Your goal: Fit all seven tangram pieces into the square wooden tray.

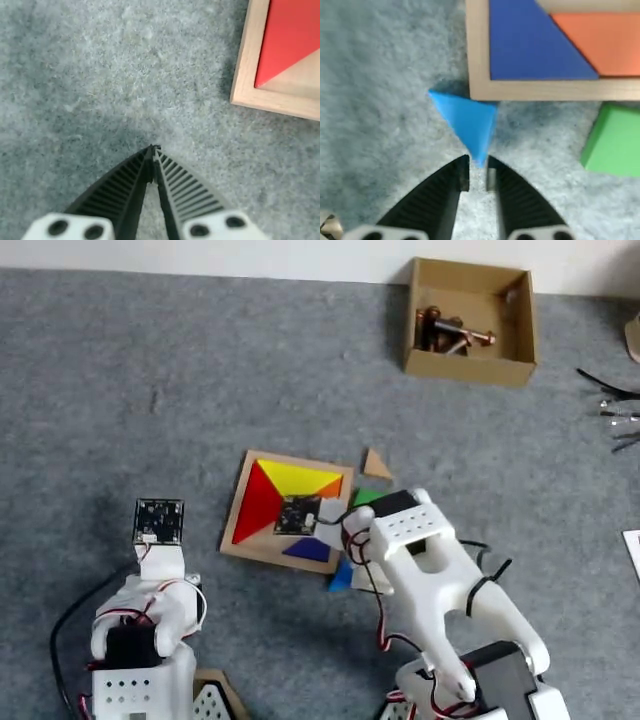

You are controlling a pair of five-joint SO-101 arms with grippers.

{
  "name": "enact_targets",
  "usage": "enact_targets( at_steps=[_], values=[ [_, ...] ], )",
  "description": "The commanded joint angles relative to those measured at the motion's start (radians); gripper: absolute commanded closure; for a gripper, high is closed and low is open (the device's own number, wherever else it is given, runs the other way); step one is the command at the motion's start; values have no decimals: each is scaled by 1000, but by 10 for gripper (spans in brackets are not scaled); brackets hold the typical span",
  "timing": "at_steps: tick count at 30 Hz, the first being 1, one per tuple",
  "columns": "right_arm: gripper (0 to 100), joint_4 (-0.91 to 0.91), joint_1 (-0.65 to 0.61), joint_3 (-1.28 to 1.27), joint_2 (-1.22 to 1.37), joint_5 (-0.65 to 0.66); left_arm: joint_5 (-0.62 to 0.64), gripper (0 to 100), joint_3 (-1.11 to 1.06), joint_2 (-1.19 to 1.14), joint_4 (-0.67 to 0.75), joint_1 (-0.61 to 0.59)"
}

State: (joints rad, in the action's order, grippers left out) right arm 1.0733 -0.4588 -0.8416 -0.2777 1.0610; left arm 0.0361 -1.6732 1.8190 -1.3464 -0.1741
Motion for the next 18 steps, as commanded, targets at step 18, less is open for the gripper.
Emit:
enact_targets(
  at_steps=[18],
  values=[
    [831,5,-122,54,-22,38,-8,995,-13,7,0,-13]
  ],
)
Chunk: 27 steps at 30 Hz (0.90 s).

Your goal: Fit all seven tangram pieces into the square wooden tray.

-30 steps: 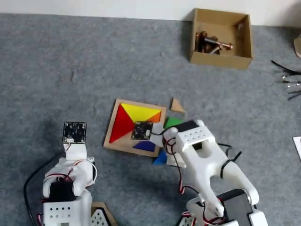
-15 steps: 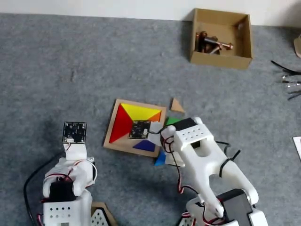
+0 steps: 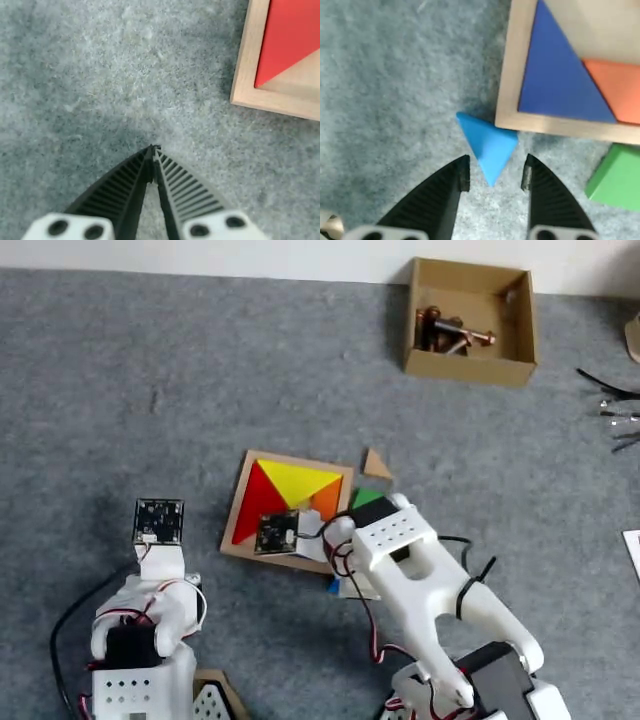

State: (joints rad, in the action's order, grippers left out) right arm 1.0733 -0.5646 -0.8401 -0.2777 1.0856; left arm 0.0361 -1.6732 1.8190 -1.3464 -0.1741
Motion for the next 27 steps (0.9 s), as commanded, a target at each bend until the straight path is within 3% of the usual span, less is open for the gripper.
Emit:
enact_targets(
  at_steps=[1,16,21,27],
  values=[
    [831,5,-18,53,-22,14,-8,995,-13,7,0,-13],
    [830,5,-65,54,-21,5,-8,995,-22,7,0,42],
    [755,5,-81,61,-21,3,-8,995,-22,7,0,42],
    [752,4,-81,54,-21,6,-8,995,-22,7,0,42]
  ],
)
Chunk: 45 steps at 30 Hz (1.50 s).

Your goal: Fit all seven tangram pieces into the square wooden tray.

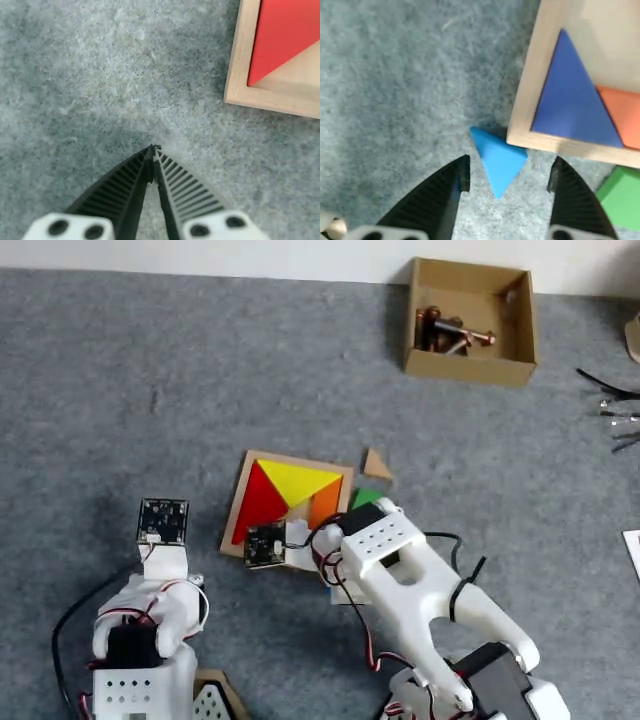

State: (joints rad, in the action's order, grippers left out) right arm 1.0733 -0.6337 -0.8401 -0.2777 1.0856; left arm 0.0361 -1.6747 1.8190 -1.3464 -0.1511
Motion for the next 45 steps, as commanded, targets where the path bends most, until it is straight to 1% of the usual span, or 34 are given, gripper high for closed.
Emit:
enact_targets(
  at_steps=[1,5,9,14,20,24,35,39,45],
  values=[
    [752,4,-13,53,-21,8,-8,995,-21,7,0,19],
    [753,2,-18,7,7,12,-8,995,-21,7,0,19],
    [753,-61,-16,-12,44,6,-8,995,-21,7,0,19],
    [755,-59,-42,-12,50,5,-8,995,-21,7,0,19],
    [841,-64,-51,-10,45,5,-8,995,-21,7,0,19],
    [863,-64,-48,-10,50,5,-8,995,-21,7,0,18],
    [865,-54,-7,-5,-16,3,-8,995,-21,7,0,18],
    [865,10,-12,1,-71,-34,-8,995,-21,7,0,18],
    [865,12,-15,36,-102,-57,-8,995,-21,7,0,18]
  ],
)
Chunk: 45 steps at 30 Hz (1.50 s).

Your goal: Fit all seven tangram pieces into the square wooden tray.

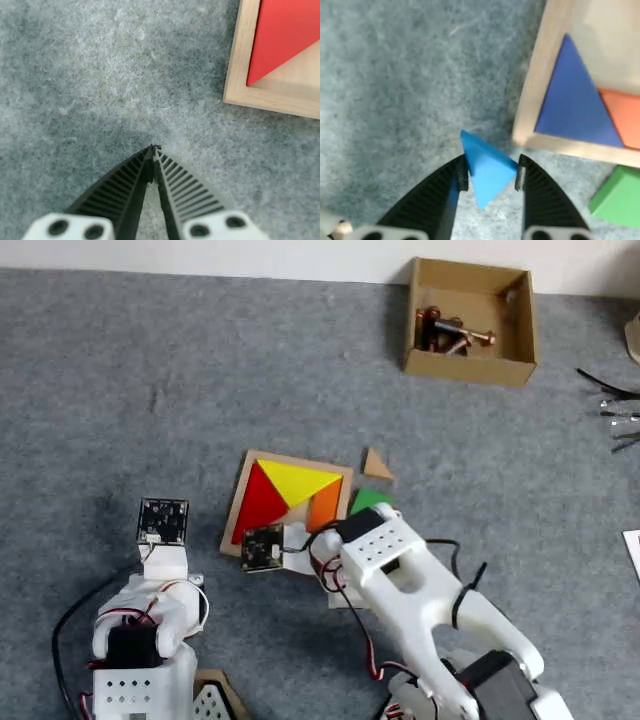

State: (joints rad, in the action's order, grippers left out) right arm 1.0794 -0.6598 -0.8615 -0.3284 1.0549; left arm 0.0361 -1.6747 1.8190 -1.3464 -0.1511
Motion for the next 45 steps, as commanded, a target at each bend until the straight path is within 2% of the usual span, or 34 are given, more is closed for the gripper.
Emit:
enact_targets(
  at_steps=[1,12,16,20,25,37,41,45],
  values=[
    [865,5,2,81,-47,-43,-8,995,-21,7,0,18],
    [865,-8,-30,289,-39,-109,-8,995,-21,7,0,18],
    [865,-136,-30,289,-21,-144,-8,995,-21,7,0,18],
    [865,-219,-33,321,124,-178,-8,995,-21,7,0,18],
    [865,-220,-76,430,298,-163,-8,995,-21,7,0,18],
    [865,-219,-85,492,384,163,-8,995,-21,7,0,18],
    [865,-136,-82,492,381,344,-8,995,-21,7,0,18],
    [865,-87,-82,492,383,451,-8,995,-21,7,0,18]
  ],
)
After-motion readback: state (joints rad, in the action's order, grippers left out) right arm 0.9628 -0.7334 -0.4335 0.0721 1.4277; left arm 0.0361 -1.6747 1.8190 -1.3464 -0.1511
